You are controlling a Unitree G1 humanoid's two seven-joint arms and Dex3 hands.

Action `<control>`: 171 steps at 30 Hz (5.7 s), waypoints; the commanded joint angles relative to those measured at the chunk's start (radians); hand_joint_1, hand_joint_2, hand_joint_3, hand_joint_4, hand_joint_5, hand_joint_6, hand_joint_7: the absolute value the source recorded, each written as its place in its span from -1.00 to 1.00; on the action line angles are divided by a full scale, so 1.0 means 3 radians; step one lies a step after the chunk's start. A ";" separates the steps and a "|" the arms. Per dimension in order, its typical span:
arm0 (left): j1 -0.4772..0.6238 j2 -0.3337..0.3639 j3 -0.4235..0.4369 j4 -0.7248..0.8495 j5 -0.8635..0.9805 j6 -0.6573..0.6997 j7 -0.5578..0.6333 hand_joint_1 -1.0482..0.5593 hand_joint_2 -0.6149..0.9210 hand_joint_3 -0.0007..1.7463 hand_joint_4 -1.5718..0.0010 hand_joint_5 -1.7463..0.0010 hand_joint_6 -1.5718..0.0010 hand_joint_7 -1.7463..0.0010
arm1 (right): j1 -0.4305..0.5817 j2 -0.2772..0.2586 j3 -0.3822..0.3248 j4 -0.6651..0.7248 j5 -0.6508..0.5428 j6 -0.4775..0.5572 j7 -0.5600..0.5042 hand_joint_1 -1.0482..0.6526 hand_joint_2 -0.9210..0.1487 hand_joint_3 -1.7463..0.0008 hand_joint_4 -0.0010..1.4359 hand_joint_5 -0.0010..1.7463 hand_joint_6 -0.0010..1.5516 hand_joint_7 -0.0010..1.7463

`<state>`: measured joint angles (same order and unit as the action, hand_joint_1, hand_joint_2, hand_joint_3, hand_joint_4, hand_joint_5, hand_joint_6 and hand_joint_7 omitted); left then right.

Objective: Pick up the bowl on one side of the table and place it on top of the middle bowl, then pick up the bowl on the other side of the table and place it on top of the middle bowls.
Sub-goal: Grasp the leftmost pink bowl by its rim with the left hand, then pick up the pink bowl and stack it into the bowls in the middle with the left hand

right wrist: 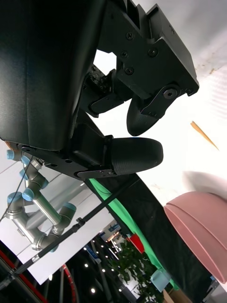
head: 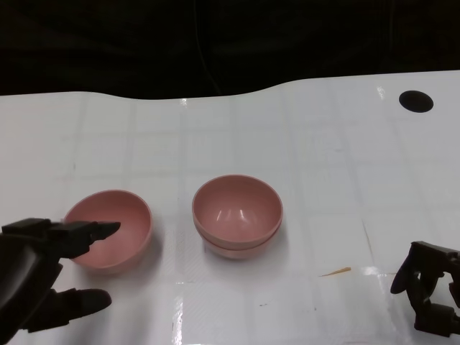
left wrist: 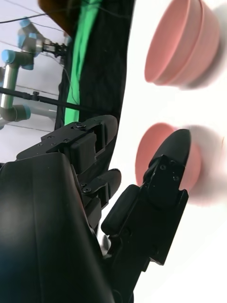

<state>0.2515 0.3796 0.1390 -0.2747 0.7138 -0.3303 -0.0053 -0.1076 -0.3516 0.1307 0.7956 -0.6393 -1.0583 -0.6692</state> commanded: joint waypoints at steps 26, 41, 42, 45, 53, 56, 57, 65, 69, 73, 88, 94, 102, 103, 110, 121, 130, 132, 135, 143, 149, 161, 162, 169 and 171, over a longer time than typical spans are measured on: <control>-0.0908 0.0401 -0.1007 0.1321 0.0766 0.0286 0.0626 -0.68 0.99 -0.99 0.17 1.00 0.17 1.00 | -0.0033 -0.0062 0.0324 -0.0016 -0.0432 0.0024 -0.0303 0.15 -0.25 -0.37 0.14 1.00 -0.04 0.72; -0.1342 0.0313 -0.1485 0.2138 0.0767 0.0289 0.1032 -0.64 1.00 -0.98 0.18 0.99 0.20 1.00 | -0.0030 -0.0079 0.0445 -0.0034 -0.0431 0.0045 -0.0275 0.13 -0.27 -0.39 0.11 1.00 -0.04 0.73; -0.1386 0.0302 -0.1522 0.2246 0.0771 0.0278 0.1097 -0.64 1.00 -0.97 0.18 1.00 0.20 1.00 | -0.0025 -0.0080 0.0447 -0.0040 -0.0435 0.0057 -0.0278 0.13 -0.27 -0.40 0.11 1.00 -0.04 0.73; -0.1504 0.0278 -0.1616 0.2537 0.0756 0.0235 0.1273 -0.63 1.00 -0.97 0.17 0.99 0.19 0.99 | -0.0011 -0.0088 0.0456 -0.0063 -0.0436 0.0080 -0.0269 0.13 -0.27 -0.41 0.10 1.00 -0.05 0.73; -0.1718 0.0270 -0.1790 0.3100 0.0715 0.0088 0.1666 -0.57 1.00 -0.98 0.16 0.99 0.18 0.99 | -0.0007 -0.0096 0.0485 -0.0050 -0.0431 0.0065 -0.0301 0.12 -0.27 -0.42 0.10 1.00 -0.06 0.75; -0.1763 0.0270 -0.1834 0.3213 0.0694 0.0032 0.1795 -0.55 1.00 -0.97 0.16 0.99 0.18 0.99 | -0.0003 -0.0100 0.0487 -0.0056 -0.0434 0.0067 -0.0307 0.11 -0.27 -0.41 0.09 1.00 -0.06 0.75; -0.1782 0.0258 -0.1842 0.3278 0.0682 -0.0022 0.1906 -0.40 0.97 -0.98 0.09 0.97 0.11 0.97 | -0.0003 -0.0105 0.0489 -0.0061 -0.0440 0.0064 -0.0310 0.12 -0.27 -0.41 0.09 1.00 -0.06 0.75; -0.1924 0.0175 -0.1919 0.3705 0.0595 -0.0267 0.2356 -0.16 1.00 -0.85 -0.45 0.82 -0.36 0.87 | 0.0005 -0.0118 0.0500 -0.0071 -0.0439 0.0058 -0.0305 0.13 -0.27 -0.41 0.09 1.00 -0.08 0.76; -0.1963 0.0162 -0.1929 0.3806 0.0464 -0.0357 0.2267 -0.04 1.00 -0.87 -0.45 0.82 -0.34 0.90 | 0.0007 -0.0116 0.0497 -0.0075 -0.0417 0.0058 -0.0283 0.13 -0.27 -0.41 0.09 1.00 -0.08 0.77; -0.1948 0.0142 -0.1928 0.3805 0.0328 -0.0396 0.2182 0.09 1.00 -0.94 -0.48 0.76 -0.43 0.91 | 0.0009 -0.0123 0.0495 -0.0079 -0.0424 0.0062 -0.0290 0.13 -0.27 -0.40 0.09 1.00 -0.08 0.77; -0.1946 0.0165 -0.1902 0.3859 0.0118 -0.0594 0.2224 0.21 0.98 -0.78 0.08 -1.00 0.26 -0.85 | -0.0025 -0.0135 0.0516 -0.0049 -0.0480 0.0057 -0.0369 0.12 -0.29 -0.40 0.09 1.00 -0.09 0.77; -0.1907 0.0261 -0.1831 0.3625 0.0023 -0.0582 0.2007 0.15 1.00 -0.62 0.12 -0.97 0.16 -0.60 | -0.0039 -0.0133 0.0521 -0.0028 -0.0470 0.0064 -0.0365 0.11 -0.29 -0.41 0.09 1.00 -0.08 0.78; -0.1767 0.0335 -0.1649 0.3136 -0.0059 -0.0441 0.1701 0.19 0.99 -0.54 0.13 -1.00 0.29 -0.90 | -0.0069 -0.0145 0.0535 0.0026 -0.0482 0.0037 -0.0394 0.11 -0.30 -0.41 0.10 1.00 -0.08 0.77; -0.1750 0.0348 -0.1621 0.3055 -0.0087 -0.0402 0.1614 0.19 0.99 -0.53 0.14 -1.00 0.26 -0.85 | -0.0070 -0.0146 0.0538 0.0028 -0.0483 0.0042 -0.0394 0.11 -0.30 -0.41 0.10 1.00 -0.08 0.77; -0.1675 0.0395 -0.1477 0.2738 -0.0146 -0.0323 0.1400 0.21 0.95 -0.52 0.13 -1.00 0.19 -0.78 | -0.0100 -0.0146 0.0559 0.0082 -0.0470 0.0025 -0.0389 0.10 -0.31 -0.39 0.09 1.00 -0.08 0.77; -0.1651 0.0547 -0.1259 0.2113 -0.0182 -0.0197 0.0984 0.18 0.78 -0.29 0.11 -1.00 0.19 -0.80 | -0.0122 -0.0168 0.0598 0.0113 -0.0460 0.0022 -0.0349 0.11 -0.33 -0.37 0.07 1.00 -0.10 0.76; -0.1726 0.0577 -0.1158 0.1620 -0.0245 -0.0236 0.0669 0.22 0.70 -0.20 0.06 -1.00 0.09 -0.73 | -0.0172 -0.0153 0.0640 0.0173 -0.0489 0.0018 -0.0423 0.12 -0.32 -0.36 0.06 1.00 -0.10 0.76; -0.1771 0.0550 -0.1156 0.1524 -0.0244 -0.0226 0.0583 0.23 0.66 -0.17 0.05 -1.00 0.10 -0.76 | -0.0181 -0.0147 0.0638 0.0167 -0.0499 0.0046 -0.0448 0.12 -0.33 -0.36 0.06 1.00 -0.10 0.76; -0.1795 0.0525 -0.1146 0.1474 -0.0243 -0.0224 0.0520 0.24 0.63 -0.14 0.04 -1.00 0.10 -0.78 | -0.0185 -0.0144 0.0641 0.0167 -0.0499 0.0063 -0.0461 0.11 -0.33 -0.36 0.07 1.00 -0.10 0.77; -0.1975 0.0413 -0.1180 0.1387 -0.0232 -0.0207 0.0307 0.20 0.59 -0.06 0.05 -1.00 0.08 -0.73 | -0.0203 -0.0121 0.0654 0.0175 -0.0505 0.0084 -0.0483 0.11 -0.34 -0.36 0.08 1.00 -0.11 0.78; -0.2267 0.0208 -0.1423 0.1452 -0.0117 -0.0246 0.0206 0.20 0.53 -0.18 0.06 -1.00 0.08 -0.65 | -0.0182 -0.0097 0.0681 0.0139 -0.0538 0.0112 -0.0532 0.12 -0.35 -0.35 0.07 1.00 -0.13 0.81; -0.2544 -0.0040 -0.1682 0.1537 0.0002 -0.0251 0.0125 0.10 0.82 -0.53 -0.09 -0.75 -0.11 -0.24 | -0.0143 -0.0076 0.0715 0.0030 -0.0520 0.0164 -0.0529 0.11 -0.35 -0.33 0.08 1.00 -0.14 0.82; -0.2550 -0.0044 -0.1689 0.1547 0.0005 -0.0255 0.0134 0.11 0.84 -0.55 -0.08 -0.76 -0.10 -0.28 | -0.0139 -0.0078 0.0717 0.0023 -0.0517 0.0168 -0.0526 0.11 -0.35 -0.33 0.08 1.00 -0.14 0.83; -0.2623 -0.0177 -0.1805 0.1741 0.0034 -0.0370 0.0225 0.12 0.83 -0.63 -0.14 -0.73 -0.14 -0.21 | -0.0083 -0.0056 0.0729 -0.0112 -0.0522 0.0243 -0.0520 0.13 -0.36 -0.33 0.07 1.00 -0.15 0.85; -0.2629 -0.0191 -0.1813 0.1775 0.0053 -0.0396 0.0242 0.14 0.82 -0.64 -0.14 -0.73 -0.15 -0.20 | -0.0081 -0.0054 0.0736 -0.0132 -0.0529 0.0259 -0.0532 0.13 -0.35 -0.33 0.07 1.00 -0.15 0.85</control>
<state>-0.5131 0.3145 -0.4049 0.2462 0.7211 -0.4413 0.0441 -0.1447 -0.3608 0.3544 0.7627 -0.7998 -0.9859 -0.8253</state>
